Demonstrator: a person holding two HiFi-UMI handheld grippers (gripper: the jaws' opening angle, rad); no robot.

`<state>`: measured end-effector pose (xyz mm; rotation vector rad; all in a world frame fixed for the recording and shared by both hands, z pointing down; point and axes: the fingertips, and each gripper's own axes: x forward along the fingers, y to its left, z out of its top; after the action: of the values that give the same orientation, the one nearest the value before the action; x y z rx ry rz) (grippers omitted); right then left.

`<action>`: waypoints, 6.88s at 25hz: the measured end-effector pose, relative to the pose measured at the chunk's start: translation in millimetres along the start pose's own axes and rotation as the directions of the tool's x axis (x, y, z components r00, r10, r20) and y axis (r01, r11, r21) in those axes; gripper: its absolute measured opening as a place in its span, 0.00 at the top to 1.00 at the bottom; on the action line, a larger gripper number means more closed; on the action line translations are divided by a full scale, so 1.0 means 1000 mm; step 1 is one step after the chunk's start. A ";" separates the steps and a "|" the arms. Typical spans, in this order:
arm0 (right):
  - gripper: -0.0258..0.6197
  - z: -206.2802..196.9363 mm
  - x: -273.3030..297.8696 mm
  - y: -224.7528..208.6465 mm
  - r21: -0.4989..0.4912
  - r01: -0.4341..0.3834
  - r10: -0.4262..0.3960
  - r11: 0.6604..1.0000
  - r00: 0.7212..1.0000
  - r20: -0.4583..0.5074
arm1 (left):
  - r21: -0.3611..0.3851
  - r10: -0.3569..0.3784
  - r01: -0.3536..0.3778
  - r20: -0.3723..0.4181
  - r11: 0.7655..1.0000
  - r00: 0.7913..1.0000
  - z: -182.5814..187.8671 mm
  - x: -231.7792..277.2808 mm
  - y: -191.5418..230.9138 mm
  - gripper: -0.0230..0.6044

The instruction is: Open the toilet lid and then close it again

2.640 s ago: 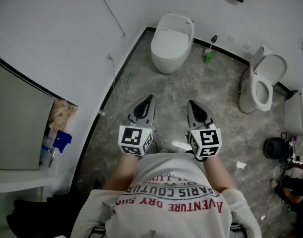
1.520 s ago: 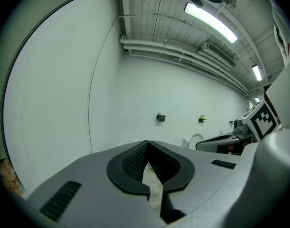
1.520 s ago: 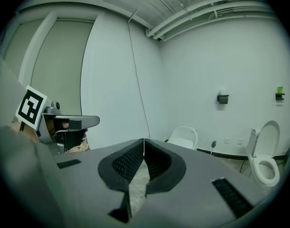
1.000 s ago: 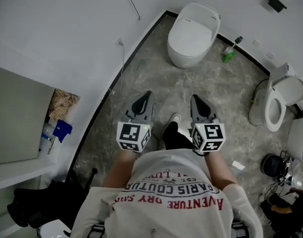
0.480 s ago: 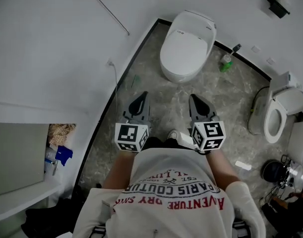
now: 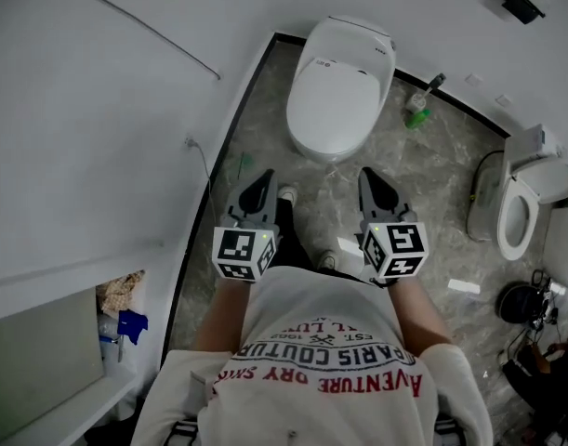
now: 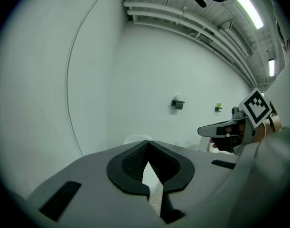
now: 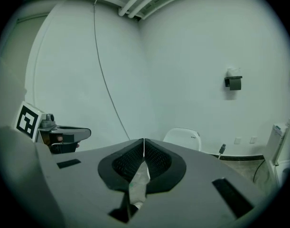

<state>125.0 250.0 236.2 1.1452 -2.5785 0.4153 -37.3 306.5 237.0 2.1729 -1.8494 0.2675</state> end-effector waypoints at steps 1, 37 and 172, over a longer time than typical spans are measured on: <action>0.94 0.005 0.011 -0.007 0.003 0.018 -0.018 1.000 1.000 0.001 | 0.010 -0.031 0.031 -0.001 0.999 1.000 0.005 0.017 0.005 0.95; 0.93 -0.181 0.327 -0.092 -0.069 0.150 -0.162 0.986 0.961 -0.225 | 0.219 -0.514 0.555 -0.219 0.802 0.829 -0.196 0.331 0.102 0.95; 0.91 0.098 0.519 -0.378 -0.810 -0.034 -0.383 0.586 0.869 -0.313 | 0.773 -0.458 0.510 -0.322 0.379 0.829 0.078 0.705 0.076 0.86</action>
<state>61.6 -377.1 393.9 0.7997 -1.8140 -0.4648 2.1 -389.2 391.6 3.1515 -0.9531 1.3032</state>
